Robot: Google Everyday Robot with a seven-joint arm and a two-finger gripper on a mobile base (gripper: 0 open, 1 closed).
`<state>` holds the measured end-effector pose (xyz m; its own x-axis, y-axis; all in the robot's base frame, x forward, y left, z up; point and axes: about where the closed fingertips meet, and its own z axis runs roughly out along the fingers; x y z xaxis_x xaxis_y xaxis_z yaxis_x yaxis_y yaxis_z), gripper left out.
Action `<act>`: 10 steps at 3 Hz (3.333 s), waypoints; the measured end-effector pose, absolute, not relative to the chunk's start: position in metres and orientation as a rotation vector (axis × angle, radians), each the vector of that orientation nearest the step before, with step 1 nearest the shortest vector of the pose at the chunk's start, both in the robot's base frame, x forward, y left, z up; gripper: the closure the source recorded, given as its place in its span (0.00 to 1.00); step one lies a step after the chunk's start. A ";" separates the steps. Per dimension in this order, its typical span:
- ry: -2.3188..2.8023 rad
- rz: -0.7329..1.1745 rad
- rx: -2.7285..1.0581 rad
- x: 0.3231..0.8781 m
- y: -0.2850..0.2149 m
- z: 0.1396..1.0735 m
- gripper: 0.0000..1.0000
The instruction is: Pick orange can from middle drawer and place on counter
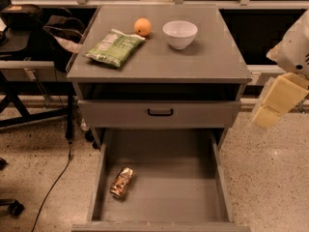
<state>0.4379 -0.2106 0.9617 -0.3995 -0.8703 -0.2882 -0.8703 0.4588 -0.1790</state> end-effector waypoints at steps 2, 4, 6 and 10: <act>2.248 0.161 -1.386 0.434 -0.197 0.930 0.00; 2.096 0.267 -1.155 0.453 -0.163 0.902 0.00; 2.048 0.265 -1.277 0.453 -0.158 0.897 0.00; 1.741 0.411 -1.731 0.438 -0.079 0.799 0.00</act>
Offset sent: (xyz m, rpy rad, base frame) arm 0.0112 0.0255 -0.0498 0.3634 -0.1751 0.0067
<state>0.4375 -0.0787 0.7987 0.0734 -0.7727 -0.6305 -0.9731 0.0830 -0.2151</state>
